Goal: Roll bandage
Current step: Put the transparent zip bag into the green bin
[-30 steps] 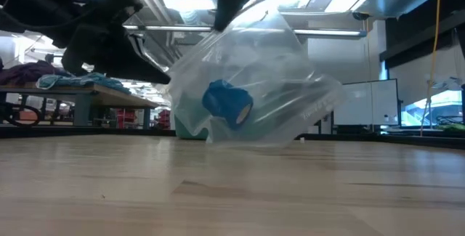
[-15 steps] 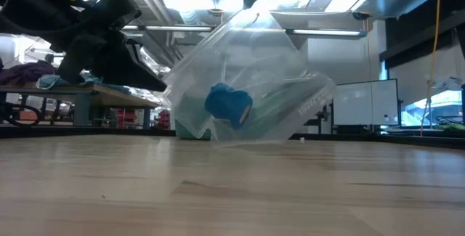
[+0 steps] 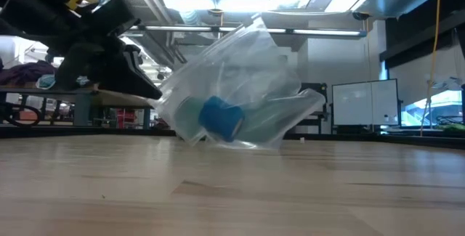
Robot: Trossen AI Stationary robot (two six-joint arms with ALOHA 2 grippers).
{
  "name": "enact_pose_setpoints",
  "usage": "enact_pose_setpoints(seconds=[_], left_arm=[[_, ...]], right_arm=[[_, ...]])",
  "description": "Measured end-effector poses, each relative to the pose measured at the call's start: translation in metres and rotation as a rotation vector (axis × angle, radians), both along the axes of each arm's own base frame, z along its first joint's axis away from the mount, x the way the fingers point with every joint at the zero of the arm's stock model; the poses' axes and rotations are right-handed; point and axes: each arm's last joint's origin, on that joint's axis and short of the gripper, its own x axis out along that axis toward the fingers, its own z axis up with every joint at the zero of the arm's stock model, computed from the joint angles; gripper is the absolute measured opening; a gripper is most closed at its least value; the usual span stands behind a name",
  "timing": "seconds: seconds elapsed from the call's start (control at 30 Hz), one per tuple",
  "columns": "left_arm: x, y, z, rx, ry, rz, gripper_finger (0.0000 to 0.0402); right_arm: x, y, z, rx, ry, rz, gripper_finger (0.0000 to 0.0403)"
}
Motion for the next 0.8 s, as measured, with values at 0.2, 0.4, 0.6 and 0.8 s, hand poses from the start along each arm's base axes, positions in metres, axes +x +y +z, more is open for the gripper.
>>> enact_pose_setpoints(seconds=[0.2,0.4,0.6,0.8], left_arm=[[0.001,0.000,0.001,-0.004,-0.010,-0.002,0.0000],[0.001,-0.001,0.002,-0.010,-0.024,-0.004,0.0000],[0.001,-0.001,0.003,-0.010,-0.029,-0.006,0.0000],[0.002,-0.002,0.004,-0.008,-0.035,-0.011,0.0000]], right_arm=[[-0.022,0.013,-0.020,-0.134,-0.011,-0.061,0.0256],[-0.037,0.011,-0.074,-0.007,-0.237,-0.092,0.0257],[-0.036,0.007,-0.147,0.118,-0.529,-0.089,0.0257],[-0.027,-0.002,-0.172,0.028,-0.652,-0.112,0.0257]])
